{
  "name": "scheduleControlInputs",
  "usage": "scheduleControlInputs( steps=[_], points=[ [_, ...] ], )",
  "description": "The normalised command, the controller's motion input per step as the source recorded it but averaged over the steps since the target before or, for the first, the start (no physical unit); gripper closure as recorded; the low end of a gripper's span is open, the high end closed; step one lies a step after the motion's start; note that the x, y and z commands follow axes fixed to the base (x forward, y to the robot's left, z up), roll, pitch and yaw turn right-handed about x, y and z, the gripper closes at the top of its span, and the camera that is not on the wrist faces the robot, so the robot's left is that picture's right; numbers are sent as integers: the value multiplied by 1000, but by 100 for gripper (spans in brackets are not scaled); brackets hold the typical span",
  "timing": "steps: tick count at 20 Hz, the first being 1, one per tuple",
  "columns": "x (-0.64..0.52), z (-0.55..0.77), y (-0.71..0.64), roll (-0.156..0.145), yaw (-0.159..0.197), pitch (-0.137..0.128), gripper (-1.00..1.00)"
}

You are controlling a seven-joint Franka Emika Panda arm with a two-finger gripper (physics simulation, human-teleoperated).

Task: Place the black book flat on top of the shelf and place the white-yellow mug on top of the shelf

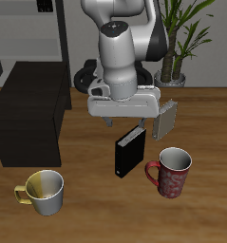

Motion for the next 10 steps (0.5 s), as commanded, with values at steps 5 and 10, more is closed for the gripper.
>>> scheduleControlInputs(
  steps=[5,10],
  points=[
    [77,-255,-63,-1,-25,5,-100],
    [45,-314,-21,-1,-18,44,-100]
  ],
)
